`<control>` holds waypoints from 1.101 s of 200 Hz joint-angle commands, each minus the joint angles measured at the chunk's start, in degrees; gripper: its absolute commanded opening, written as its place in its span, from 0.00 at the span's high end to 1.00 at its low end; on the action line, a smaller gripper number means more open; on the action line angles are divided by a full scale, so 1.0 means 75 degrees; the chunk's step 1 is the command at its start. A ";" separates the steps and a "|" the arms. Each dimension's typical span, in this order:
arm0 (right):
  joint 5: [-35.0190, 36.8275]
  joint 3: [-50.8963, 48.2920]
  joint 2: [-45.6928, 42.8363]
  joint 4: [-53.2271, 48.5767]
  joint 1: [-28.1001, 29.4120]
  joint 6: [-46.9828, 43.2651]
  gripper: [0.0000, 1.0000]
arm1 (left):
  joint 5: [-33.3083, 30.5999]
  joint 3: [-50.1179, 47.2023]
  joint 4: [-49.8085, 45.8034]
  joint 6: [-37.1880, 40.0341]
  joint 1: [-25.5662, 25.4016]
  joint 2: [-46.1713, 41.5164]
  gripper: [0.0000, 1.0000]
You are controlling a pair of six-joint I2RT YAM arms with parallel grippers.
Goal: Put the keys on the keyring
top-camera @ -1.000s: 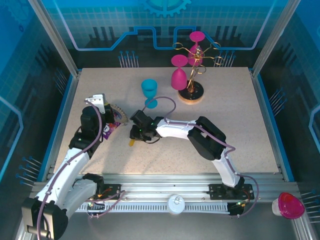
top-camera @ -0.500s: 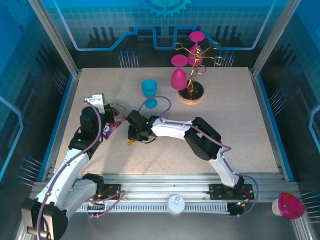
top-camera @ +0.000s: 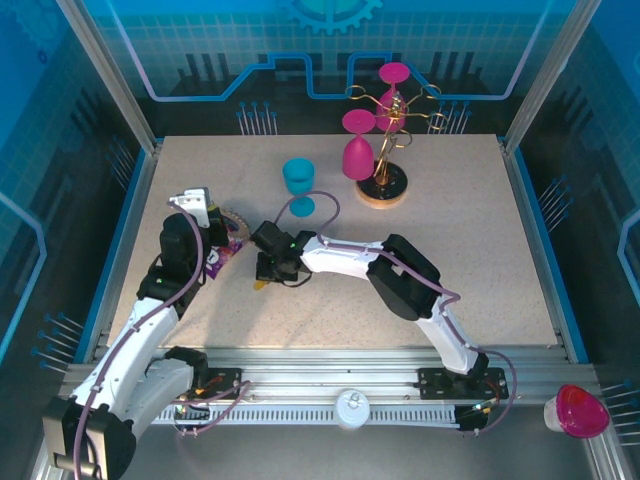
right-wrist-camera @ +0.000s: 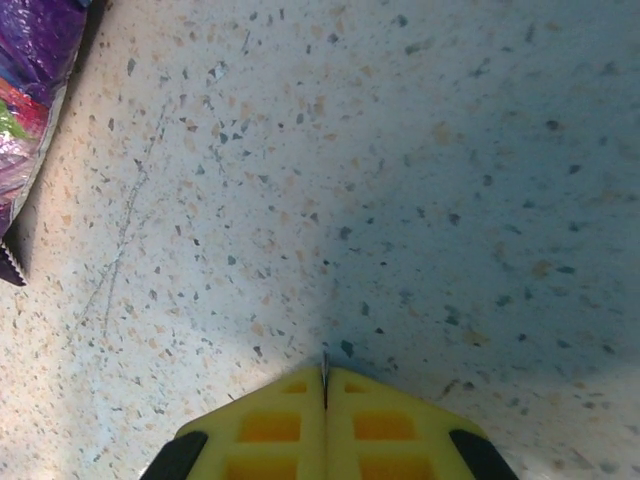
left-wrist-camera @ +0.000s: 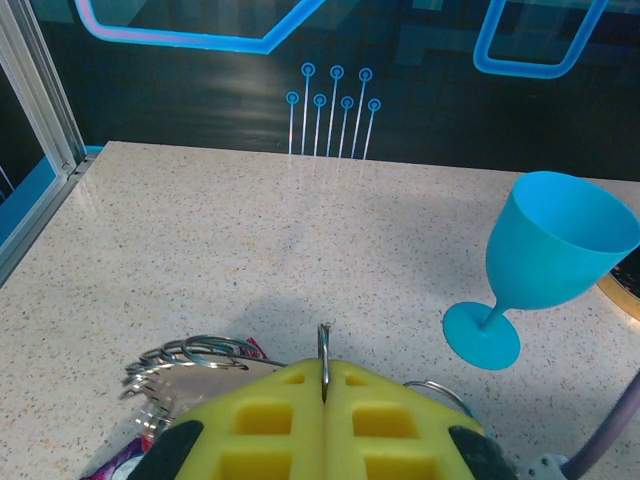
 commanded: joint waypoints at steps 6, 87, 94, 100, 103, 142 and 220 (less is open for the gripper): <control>0.0574 -0.0872 -0.1421 -0.0270 0.0112 -0.0960 1.00 | 0.0129 -0.0099 0.0460 0.0102 0.0068 -0.0212 1.00; 0.0123 -0.5501 -0.6807 -0.0717 -0.1195 -0.5835 1.00 | 0.2725 0.0281 -0.0058 0.1973 -0.0393 -0.0100 1.00; -0.0158 -0.5556 -0.6977 -0.1021 -0.1479 -0.6069 1.00 | 0.3064 0.0371 -0.0197 0.2234 -0.0521 -0.0072 1.00; -0.0215 -0.5563 -0.7082 -0.1368 -0.1692 -0.6184 1.00 | 0.3367 0.0474 -0.0356 0.2466 -0.0641 -0.0025 1.00; -0.0238 -0.5558 -0.7112 -0.1521 -0.1788 -0.6232 1.00 | 0.3533 0.0535 -0.0469 0.2577 -0.0718 0.0010 1.00; -0.0646 -0.5746 -0.7151 -0.2981 -0.2288 -0.5854 1.00 | 0.4639 0.1385 -0.2029 0.4011 -0.1791 0.0816 1.00; -0.1200 -0.6256 -0.5979 -0.2497 -0.2229 -0.4707 1.00 | 0.6289 0.1620 -0.2566 0.5228 -0.2303 0.2330 1.00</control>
